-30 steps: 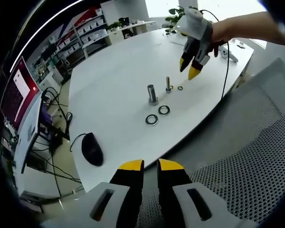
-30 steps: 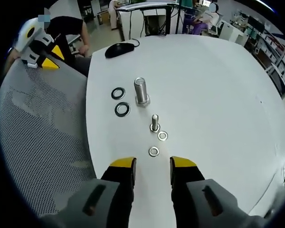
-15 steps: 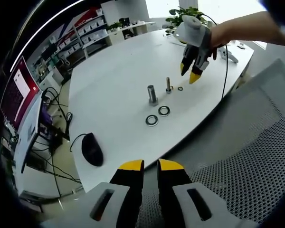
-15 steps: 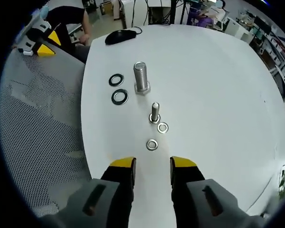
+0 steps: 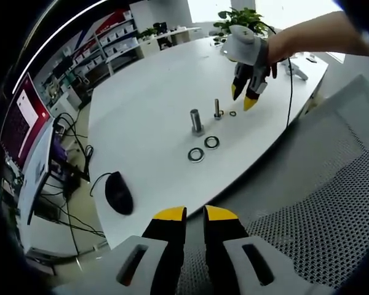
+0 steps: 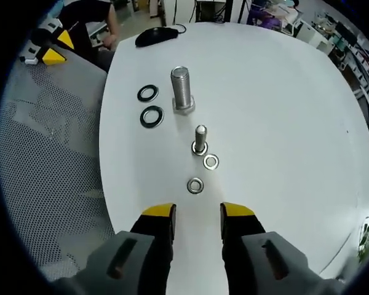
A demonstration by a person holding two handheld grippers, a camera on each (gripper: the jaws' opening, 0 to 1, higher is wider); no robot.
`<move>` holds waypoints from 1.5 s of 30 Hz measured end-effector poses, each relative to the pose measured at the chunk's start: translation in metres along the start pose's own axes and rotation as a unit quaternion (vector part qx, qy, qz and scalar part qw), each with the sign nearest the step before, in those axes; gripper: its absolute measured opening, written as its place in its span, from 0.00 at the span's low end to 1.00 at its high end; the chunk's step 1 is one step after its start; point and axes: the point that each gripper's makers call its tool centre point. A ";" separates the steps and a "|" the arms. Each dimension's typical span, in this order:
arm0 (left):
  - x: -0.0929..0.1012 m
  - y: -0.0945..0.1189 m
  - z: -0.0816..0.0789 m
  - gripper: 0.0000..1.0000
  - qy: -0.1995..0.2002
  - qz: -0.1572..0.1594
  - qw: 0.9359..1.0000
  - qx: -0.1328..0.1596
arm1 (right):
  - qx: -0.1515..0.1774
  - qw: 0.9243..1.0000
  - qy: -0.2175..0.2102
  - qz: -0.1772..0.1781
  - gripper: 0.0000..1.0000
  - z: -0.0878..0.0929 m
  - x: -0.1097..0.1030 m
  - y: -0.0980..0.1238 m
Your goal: Place the washer onto the threaded stud by aligning its center hole with the stud, sliding it down to the base, and recovering from edge contact or off-axis alignment until the washer reaches the visible bottom stop.
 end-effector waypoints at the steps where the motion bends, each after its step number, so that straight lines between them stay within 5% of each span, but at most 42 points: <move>1: 0.000 0.000 0.000 0.09 0.000 0.000 1.000 0.000 | -0.002 1.000 0.000 -0.003 0.31 0.000 0.000 -0.001; 10: 0.001 0.000 -0.001 0.09 0.000 0.000 1.000 0.001 | -0.024 1.000 0.006 -0.005 0.32 0.007 0.002 -0.006; 24: 0.002 -0.001 -0.001 0.09 -0.002 0.002 1.000 0.001 | -0.008 1.000 -0.002 0.000 0.29 0.001 0.006 -0.006; 45: 0.001 -0.001 0.000 0.09 -0.003 0.001 1.000 -0.003 | -0.054 0.998 0.038 -0.007 0.20 -0.011 0.001 -0.026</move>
Point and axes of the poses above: the point that each gripper's makers call its tool centre point, and the gripper's own axes: y roughly backward along the fingers, x roughly to its right, z roughly out of its underside, and after that the axes turned 12 degrees about -z, right-handed
